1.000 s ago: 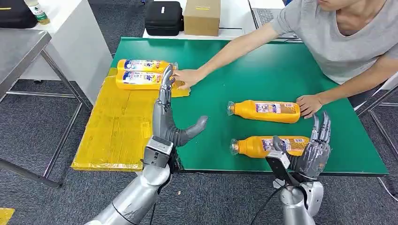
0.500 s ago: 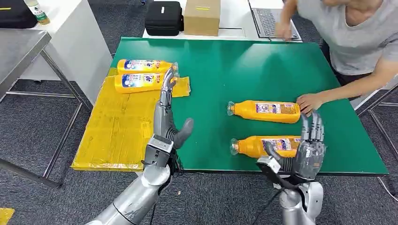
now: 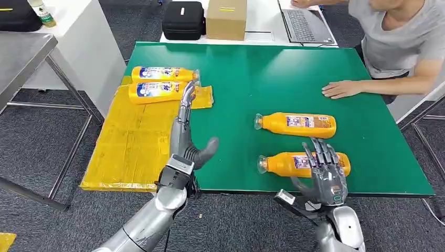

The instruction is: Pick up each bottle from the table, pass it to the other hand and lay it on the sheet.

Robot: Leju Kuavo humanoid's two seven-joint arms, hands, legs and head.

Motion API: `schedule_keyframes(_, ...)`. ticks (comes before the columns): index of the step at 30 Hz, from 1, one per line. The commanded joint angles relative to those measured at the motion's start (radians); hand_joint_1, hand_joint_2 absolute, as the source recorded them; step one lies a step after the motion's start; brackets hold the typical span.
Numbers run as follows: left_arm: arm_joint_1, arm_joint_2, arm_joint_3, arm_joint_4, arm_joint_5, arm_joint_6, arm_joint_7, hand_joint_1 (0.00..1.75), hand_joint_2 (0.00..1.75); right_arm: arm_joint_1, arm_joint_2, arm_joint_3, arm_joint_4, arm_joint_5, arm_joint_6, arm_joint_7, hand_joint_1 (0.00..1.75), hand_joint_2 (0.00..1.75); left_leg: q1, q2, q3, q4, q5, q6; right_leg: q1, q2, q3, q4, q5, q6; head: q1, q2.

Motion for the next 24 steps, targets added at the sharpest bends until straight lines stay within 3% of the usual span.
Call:
schedule_keyframes(1, -0.029, 0.042, -0.048, 0.073, 0.002, -0.006, 0.004, 0.00, 1.75, -0.053, -0.075, -0.023, 0.181, 0.023, -0.002, 0.023, 0.00, 1.75, 0.000, 0.002, 0.008, -0.002, -0.002, -0.002, 0.000, 0.002, 0.007, -0.002, -0.002, -0.002, 0.000, 0.000)
schedule_keyframes(15, -0.062, 0.026, -0.053, 0.105, -0.002, -0.004, 0.004, 0.00, 1.75, -0.057, -0.123, 0.036, 0.244, -0.022, -0.002, 0.074, 0.00, 1.75, 0.000, 0.001, 0.003, -0.001, -0.001, -0.001, 0.000, 0.001, 0.003, -0.001, -0.001, -0.001, 0.000, 0.000)
schedule_keyframes(24, -0.063, 0.018, -0.069, 0.106, -0.011, -0.006, 0.004, 0.00, 1.75, -0.060, -0.192, 0.118, 0.280, -0.020, 0.019, 0.162, 0.00, 1.75, 0.000, 0.001, 0.004, -0.001, -0.001, -0.001, 0.000, 0.001, 0.003, -0.001, -0.001, -0.001, 0.000, 0.000)
